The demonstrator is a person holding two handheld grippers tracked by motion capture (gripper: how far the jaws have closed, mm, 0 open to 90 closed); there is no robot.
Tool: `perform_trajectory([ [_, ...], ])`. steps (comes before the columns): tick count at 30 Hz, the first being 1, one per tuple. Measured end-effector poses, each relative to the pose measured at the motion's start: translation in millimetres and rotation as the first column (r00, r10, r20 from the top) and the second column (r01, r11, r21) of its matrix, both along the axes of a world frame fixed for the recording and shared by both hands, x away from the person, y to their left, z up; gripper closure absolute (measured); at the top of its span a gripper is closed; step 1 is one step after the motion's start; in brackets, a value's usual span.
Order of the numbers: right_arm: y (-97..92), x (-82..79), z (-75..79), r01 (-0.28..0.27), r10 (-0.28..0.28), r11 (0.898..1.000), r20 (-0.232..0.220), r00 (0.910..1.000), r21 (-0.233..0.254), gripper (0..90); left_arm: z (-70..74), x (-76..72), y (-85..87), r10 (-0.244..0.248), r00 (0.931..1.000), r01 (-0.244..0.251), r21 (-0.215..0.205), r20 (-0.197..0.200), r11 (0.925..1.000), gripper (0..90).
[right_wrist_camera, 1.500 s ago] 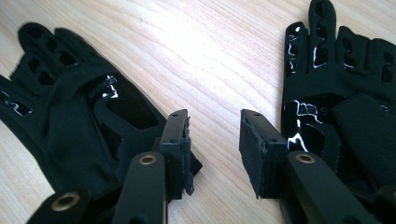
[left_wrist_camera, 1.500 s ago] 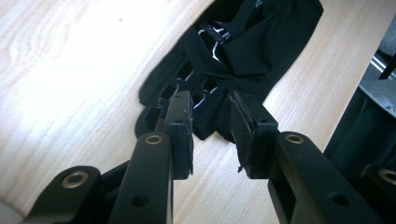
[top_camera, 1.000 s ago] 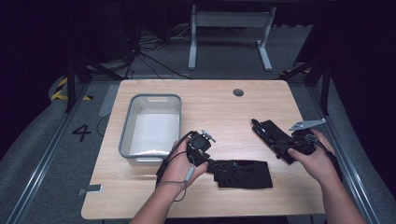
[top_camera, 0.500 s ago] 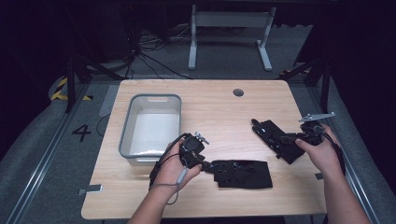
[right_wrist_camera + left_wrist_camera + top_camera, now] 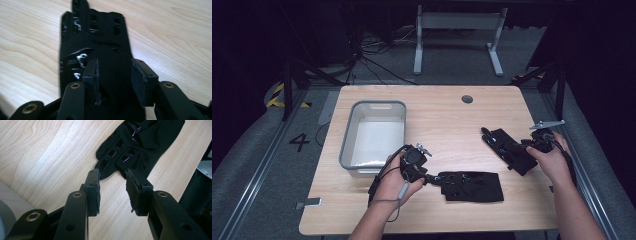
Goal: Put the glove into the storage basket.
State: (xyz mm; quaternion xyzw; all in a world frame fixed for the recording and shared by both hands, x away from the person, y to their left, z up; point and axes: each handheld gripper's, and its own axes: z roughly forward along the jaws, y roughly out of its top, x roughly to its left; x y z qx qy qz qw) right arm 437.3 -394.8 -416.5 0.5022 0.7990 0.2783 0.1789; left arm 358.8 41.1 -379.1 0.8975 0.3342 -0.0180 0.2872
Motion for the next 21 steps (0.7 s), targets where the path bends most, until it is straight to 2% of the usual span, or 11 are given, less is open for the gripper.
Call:
perform_trajectory([
  [2, -4.7, 1.9, -2.5, 0.012, -0.012, 1.0, 0.01, 0.9999, 0.001, 57.8, -0.4, 0.5, -0.5, -0.001, 1.0, 0.001, 0.002, -0.003, 1.0, 64.1],
  [7, -13.5, 3.5, -8.1, 0.046, -0.046, 0.999, -0.004, 0.9989, -0.003, 56.8, -3.0, 1.9, -4.9, -0.01, 0.9999, 0.01, 0.008, -0.008, 0.9999, 64.1],
  [12, -14.2, 4.1, -12.8, 0.043, -0.043, 0.999, -0.008, 0.999, -0.031, 55.3, -3.0, 2.9, -5.5, -0.013, 0.9999, 0.013, 0.009, -0.006, 0.9999, 64.0],
  [15, -13.6, 4.7, -16.4, 0.043, -0.045, 0.998, -0.029, 0.9986, -0.043, 53.9, -2.3, 2.9, -5.6, -0.014, 0.9999, 0.014, 0.008, -0.002, 0.9999, 63.9],
  [20, -14.7, 4.6, -21.4, 0.043, -0.045, 0.999, -0.049, 0.9978, -0.025, 54.8, -2.6, 2.7, -6.2, -0.012, 0.9999, 0.012, 0.005, -0.002, 0.9999, 63.7],
  [21, -14.8, 4.6, -22.3, 0.042, -0.043, 0.999, -0.061, 0.9973, -0.011, 59.4, -2.8, 2.6, -6.6, -0.012, 0.9999, 0.012, 0.009, -0.003, 0.9999, 63.5],
])
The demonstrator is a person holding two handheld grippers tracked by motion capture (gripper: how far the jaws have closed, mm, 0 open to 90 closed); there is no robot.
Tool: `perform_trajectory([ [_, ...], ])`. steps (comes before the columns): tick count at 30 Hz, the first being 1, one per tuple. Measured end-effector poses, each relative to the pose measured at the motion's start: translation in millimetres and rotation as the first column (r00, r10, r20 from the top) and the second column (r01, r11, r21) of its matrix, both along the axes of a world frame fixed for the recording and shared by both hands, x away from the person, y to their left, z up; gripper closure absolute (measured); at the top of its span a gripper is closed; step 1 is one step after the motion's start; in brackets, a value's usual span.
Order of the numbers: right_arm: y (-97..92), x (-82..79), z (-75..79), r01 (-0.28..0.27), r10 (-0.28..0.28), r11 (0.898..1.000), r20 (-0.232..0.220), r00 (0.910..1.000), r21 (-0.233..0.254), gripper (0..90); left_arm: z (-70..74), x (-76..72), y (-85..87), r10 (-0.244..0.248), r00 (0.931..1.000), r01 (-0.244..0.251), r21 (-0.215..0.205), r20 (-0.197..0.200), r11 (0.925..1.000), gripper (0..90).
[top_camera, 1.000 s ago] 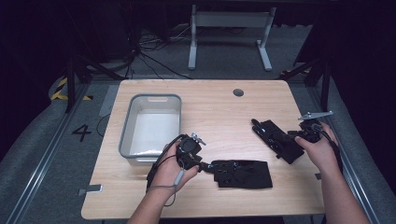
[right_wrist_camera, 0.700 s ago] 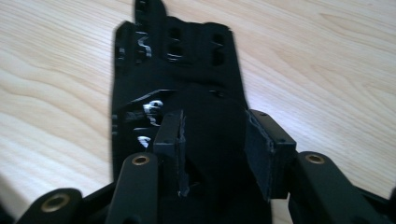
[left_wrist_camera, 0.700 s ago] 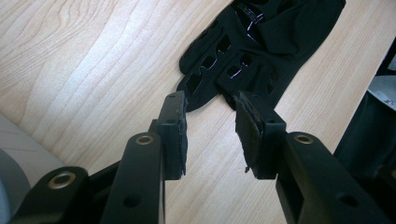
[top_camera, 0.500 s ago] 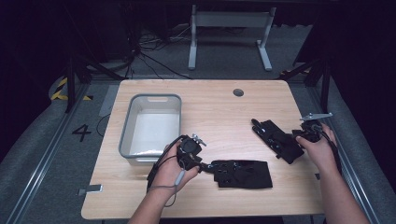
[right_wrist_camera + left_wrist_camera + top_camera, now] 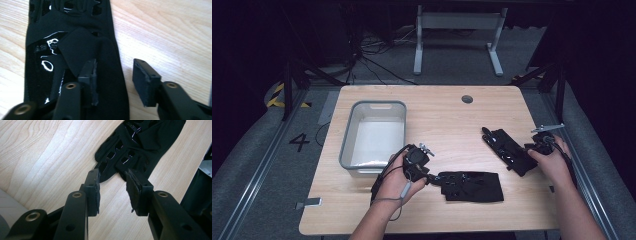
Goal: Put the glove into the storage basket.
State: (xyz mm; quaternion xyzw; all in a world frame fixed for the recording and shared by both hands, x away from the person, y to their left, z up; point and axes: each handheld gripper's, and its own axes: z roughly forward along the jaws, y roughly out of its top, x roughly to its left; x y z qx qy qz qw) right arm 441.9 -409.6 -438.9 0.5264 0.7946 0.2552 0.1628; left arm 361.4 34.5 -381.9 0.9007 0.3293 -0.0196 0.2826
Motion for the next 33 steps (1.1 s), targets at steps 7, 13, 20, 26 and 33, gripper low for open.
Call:
perform_trajectory([
  [7, 0.5, -0.5, 0.2, -0.007, 0.008, 0.999, -0.022, 0.9997, 0.037, 74.6, -0.5, -0.2, -1.3, 0.0, 1.0, 0.0, 0.005, 0.002, 1.0, 63.3],
  [13, 6.5, -3.3, 6.2, -0.025, 0.024, 0.999, -0.013, 0.9996, -0.025, 85.3, -0.9, 0.4, -0.9, -0.005, 1.0, 0.005, 0.005, 0.003, 1.0, 63.2],
  [20, 10.4, -11.1, 21.7, -0.04, 0.04, 0.999, 0.038, 0.9985, -0.009, 86.3, -0.2, 1.4, -1.1, -0.007, 1.0, 0.007, 0.0, 0.005, 1.0, 63.2],
  [26, 21.2, -24.1, 45.0, -0.091, 0.092, 0.996, 0.111, 0.9896, -0.008, 86.8, 0.5, 2.5, -4.8, -0.013, 0.9999, 0.013, -0.001, 0.008, 0.9999, 63.2],
  [33, 38.2, -41.4, 69.1, -0.149, 0.155, 0.988, 0.186, 0.9703, -0.045, 87.0, 1.4, 4.3, -9.9, -0.029, 0.9995, 0.03, -0.003, 0.011, 0.9996, 63.1],
])
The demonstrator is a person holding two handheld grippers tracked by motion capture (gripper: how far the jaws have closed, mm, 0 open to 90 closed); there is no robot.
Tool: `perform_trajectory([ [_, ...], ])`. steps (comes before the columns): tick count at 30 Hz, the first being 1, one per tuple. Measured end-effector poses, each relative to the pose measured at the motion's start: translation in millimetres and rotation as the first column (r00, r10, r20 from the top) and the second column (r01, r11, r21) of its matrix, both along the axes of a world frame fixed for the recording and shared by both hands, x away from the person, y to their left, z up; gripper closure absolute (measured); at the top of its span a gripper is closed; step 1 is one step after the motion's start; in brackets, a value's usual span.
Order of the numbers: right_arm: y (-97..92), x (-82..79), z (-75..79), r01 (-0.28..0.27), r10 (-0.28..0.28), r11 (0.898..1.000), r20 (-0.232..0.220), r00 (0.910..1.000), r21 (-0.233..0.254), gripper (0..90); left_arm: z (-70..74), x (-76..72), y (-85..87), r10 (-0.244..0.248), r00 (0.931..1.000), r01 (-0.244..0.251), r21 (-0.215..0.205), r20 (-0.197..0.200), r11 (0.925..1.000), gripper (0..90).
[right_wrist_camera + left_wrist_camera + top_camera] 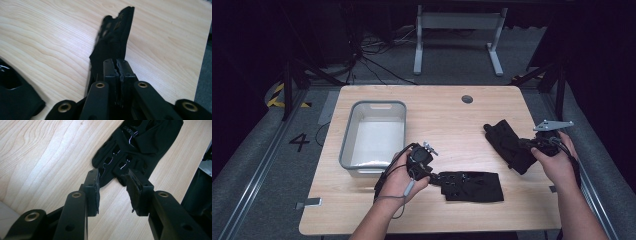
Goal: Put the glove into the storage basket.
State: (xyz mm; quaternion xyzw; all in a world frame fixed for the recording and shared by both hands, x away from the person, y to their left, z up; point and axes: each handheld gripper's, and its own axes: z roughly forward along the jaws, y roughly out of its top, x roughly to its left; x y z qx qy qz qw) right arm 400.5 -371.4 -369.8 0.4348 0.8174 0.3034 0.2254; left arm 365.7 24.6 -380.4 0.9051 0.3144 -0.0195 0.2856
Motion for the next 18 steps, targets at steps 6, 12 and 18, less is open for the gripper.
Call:
perform_trajectory([
  [6, 11.3, -13.0, 13.4, -0.046, 0.046, 0.999, 0.031, 0.9985, -0.013, 87.0, 0.7, 1.3, -2.1, -0.003, 1.0, 0.003, -0.003, -0.002, 1.0, 63.2],
  [12, 32.9, -27.7, 21.3, -0.122, 0.123, 0.992, 0.042, 0.9915, -0.035, 87.0, 2.4, 3.4, -4.5, -0.014, 0.9999, 0.014, -0.008, 0.006, 0.9999, 63.2],
  [18, 52.6, -36.6, 20.1, -0.185, 0.188, 0.98, 0.024, 0.982, -0.078, 87.0, 3.4, 5.3, -7.5, -0.024, 0.9997, 0.024, -0.011, 0.008, 0.9996, 63.2],
])
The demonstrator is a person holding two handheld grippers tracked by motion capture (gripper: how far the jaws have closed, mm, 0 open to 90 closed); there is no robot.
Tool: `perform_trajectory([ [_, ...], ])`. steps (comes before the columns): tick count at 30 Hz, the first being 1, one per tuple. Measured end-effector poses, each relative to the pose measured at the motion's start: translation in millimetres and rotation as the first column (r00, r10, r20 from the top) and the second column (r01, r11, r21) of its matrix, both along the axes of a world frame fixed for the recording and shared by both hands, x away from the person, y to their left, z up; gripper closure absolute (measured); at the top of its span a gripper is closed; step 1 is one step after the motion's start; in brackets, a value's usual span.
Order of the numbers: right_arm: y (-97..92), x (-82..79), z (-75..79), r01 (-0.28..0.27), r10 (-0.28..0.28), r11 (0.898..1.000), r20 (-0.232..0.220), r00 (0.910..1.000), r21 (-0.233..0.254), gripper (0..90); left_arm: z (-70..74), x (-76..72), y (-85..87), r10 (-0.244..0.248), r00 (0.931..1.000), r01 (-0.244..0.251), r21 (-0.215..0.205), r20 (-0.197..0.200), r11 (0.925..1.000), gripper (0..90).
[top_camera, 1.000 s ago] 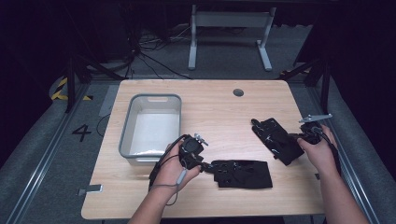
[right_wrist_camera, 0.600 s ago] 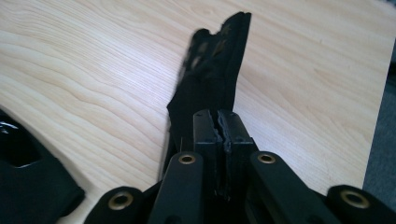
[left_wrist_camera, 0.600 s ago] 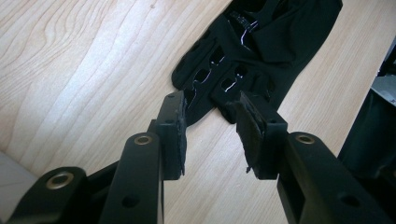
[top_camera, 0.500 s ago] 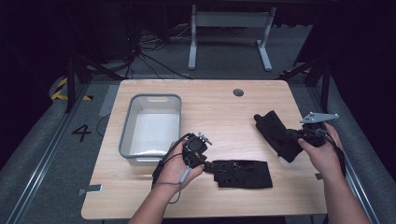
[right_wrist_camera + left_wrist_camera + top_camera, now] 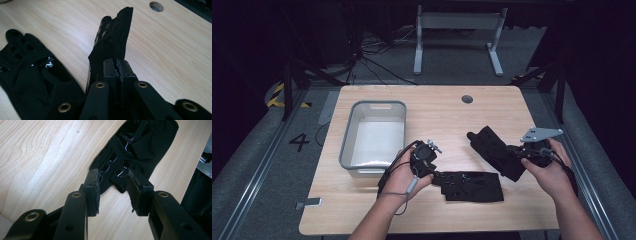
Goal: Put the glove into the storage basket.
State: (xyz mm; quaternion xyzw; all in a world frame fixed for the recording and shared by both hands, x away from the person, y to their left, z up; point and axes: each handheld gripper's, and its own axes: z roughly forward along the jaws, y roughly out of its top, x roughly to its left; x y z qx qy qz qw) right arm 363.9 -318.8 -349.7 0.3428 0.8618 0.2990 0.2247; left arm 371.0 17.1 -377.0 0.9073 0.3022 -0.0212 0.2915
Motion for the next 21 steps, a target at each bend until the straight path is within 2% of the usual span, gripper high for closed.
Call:
perform_trajectory([
  [5, 13.1, -5.0, -3.8, -0.04, 0.04, 0.998, -0.014, 0.9991, -0.046, 87.0, 0.8, 1.1, -3.6, -0.01, 0.9999, 0.01, -0.001, -0.003, 1.0, 63.6],
  [10, 22.7, -10.1, -5.1, -0.06, 0.06, 0.995, -0.01, 0.9982, -0.085, 86.9, 0.9, 1.9, -5.7, -0.017, 0.9999, 0.017, -0.002, -0.001, 0.9998, 63.6],
  [21, 34.1, -14.3, -7.0, -0.09, 0.089, 0.989, -0.017, 0.9959, -0.116, 86.8, 1.6, 1.4, -5.4, -0.019, 0.9998, 0.019, -0.002, -0.002, 0.9998, 63.7],
])
